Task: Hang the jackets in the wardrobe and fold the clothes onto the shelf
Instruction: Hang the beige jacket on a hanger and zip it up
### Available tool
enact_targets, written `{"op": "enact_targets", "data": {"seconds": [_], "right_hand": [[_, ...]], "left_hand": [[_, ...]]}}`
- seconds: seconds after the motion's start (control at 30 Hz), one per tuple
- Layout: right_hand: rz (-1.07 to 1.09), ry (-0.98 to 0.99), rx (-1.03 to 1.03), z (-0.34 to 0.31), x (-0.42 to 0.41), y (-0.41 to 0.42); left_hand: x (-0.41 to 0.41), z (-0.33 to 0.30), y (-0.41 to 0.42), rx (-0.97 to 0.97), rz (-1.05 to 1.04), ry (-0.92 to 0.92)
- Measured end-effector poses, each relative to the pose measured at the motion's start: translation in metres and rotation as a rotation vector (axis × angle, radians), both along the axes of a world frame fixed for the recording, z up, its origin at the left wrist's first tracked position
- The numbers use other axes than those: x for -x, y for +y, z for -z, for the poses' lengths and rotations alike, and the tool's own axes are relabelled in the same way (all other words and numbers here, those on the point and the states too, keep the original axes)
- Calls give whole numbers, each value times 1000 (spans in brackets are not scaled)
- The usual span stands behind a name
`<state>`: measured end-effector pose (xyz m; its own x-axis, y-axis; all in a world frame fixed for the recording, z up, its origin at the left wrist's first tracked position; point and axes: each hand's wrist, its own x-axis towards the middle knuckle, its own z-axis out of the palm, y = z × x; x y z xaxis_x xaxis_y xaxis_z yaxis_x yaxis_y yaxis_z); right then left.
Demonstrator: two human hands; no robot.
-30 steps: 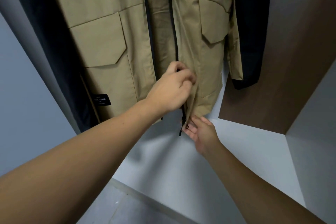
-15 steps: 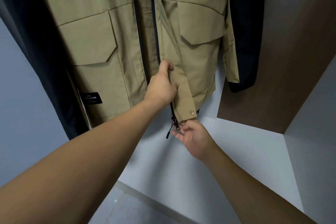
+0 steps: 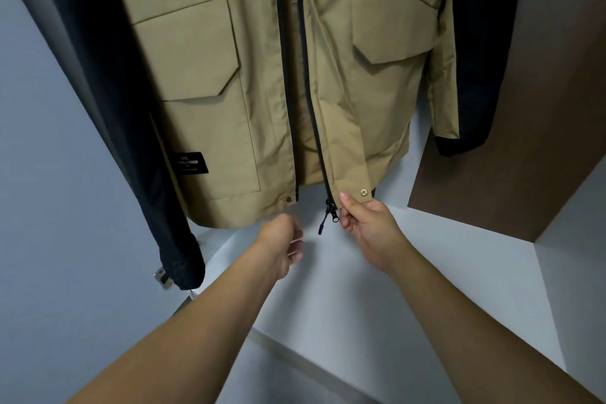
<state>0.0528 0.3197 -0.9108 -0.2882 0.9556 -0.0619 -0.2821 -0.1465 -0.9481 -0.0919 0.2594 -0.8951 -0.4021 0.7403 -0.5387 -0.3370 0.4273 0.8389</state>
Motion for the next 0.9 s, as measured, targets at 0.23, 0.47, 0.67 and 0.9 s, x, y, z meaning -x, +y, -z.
{"op": "enact_targets", "data": {"seconds": [0.23,0.47,0.67,0.9], "right_hand": [[2,-76,-54,4,-10,-1],[-57,89,31,6,-9,-3],[-118,249,110,10,5,-7],[-133,332,144,5,8,-10]], "left_hand": [[-3,15,15,-223,-135,-296],[7,16,12,-405,-48,-309],[9,3,-6,-498,60,-139],[1,-10,-11,-468,-28,71]]}}
